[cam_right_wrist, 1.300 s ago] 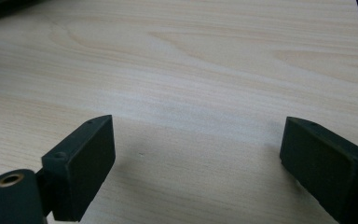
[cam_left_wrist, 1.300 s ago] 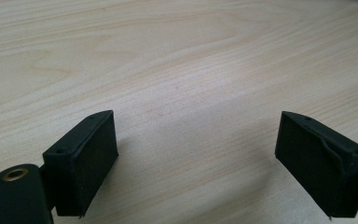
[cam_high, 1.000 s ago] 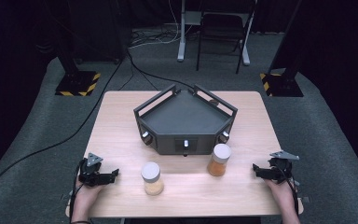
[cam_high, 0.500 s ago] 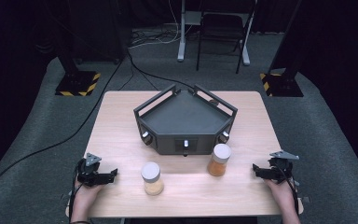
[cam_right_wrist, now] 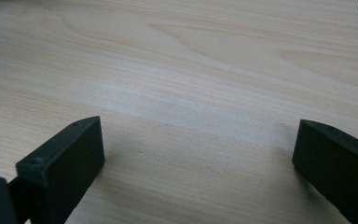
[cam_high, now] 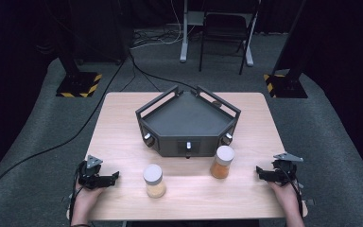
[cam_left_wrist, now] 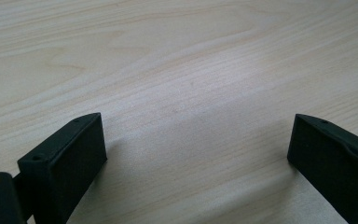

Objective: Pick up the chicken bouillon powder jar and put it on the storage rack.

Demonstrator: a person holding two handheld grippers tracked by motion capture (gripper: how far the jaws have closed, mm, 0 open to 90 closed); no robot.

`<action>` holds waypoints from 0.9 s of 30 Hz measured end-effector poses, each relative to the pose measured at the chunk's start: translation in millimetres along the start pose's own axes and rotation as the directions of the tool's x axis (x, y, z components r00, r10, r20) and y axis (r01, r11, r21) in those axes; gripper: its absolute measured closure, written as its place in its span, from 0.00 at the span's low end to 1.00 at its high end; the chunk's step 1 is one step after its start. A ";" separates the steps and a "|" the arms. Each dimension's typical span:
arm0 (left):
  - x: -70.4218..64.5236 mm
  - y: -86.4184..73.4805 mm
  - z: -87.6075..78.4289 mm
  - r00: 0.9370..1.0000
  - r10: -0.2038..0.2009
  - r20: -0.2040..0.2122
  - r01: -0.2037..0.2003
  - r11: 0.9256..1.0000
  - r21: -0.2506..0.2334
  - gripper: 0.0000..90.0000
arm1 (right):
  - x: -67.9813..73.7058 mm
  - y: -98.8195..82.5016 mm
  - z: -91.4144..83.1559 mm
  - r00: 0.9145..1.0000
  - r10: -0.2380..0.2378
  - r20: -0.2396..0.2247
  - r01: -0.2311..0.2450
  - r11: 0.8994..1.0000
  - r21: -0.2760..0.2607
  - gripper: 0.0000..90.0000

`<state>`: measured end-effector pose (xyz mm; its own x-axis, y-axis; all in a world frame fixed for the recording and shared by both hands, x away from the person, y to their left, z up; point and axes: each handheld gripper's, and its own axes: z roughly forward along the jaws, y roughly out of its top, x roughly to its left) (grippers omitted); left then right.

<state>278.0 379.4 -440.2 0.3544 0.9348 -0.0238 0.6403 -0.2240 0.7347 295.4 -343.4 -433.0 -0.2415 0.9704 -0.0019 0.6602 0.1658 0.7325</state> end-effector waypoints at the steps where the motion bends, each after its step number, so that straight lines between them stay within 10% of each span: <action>1: 0.7 -0.7 -0.3 1.000 -0.003 0.003 0.003 1.000 -0.003 0.04 | 0.0 0.0 0.0 1.000 0.000 0.000 0.000 1.000 0.000 0.01; 27: -2.1 9.4 -49.3 0.995 0.014 0.099 0.004 0.984 -0.177 0.08 | 0.0 0.0 0.0 1.000 0.000 0.000 0.000 1.000 0.000 0.01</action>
<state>249.7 388.9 -399.8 0.4290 0.8997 -0.0805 0.5109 -0.1681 0.8430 295.5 -343.5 -433.0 -0.2419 0.9703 -0.0016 0.6603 0.1658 0.7325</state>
